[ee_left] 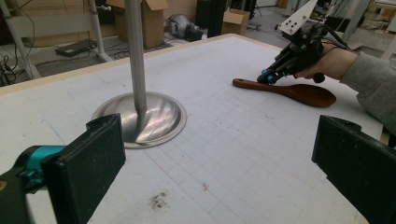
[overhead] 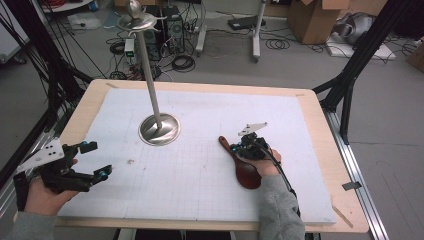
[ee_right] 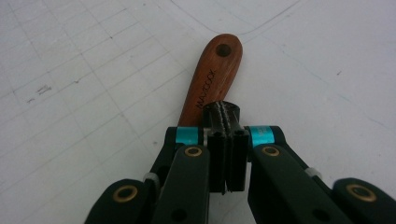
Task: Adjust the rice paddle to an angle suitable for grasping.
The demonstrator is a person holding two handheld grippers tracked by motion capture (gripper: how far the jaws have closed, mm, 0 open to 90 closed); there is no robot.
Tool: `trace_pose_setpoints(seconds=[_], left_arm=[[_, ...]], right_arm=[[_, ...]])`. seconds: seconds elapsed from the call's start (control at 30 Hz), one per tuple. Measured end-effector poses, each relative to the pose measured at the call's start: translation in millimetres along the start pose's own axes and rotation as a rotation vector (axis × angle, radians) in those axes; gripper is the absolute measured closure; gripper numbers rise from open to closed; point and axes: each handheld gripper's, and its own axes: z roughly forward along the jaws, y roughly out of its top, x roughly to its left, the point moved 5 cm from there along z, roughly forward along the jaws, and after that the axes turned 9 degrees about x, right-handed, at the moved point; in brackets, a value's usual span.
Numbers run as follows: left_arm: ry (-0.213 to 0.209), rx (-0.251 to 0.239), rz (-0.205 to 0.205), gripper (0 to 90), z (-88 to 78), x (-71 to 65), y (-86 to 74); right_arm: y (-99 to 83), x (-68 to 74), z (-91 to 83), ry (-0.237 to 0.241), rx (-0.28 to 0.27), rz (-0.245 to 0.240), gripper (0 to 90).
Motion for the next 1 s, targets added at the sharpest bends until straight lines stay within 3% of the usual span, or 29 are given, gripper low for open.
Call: trace_pose_setpoints(seconds=[0.33, 1.0], left_arm=[[-0.008, -0.004, 0.019, 3.1, -0.1, -4.1, 1.7], [0.005, -0.005, 0.014, 3.1, -0.4, -1.7, 0.4]], right_arm=[[4.6, 6.4, 2.8, -0.004, 0.009, -0.023, 89.8], [14.3, 25.9, 8.4, 0.023, 0.037, -0.081, 89.7]])
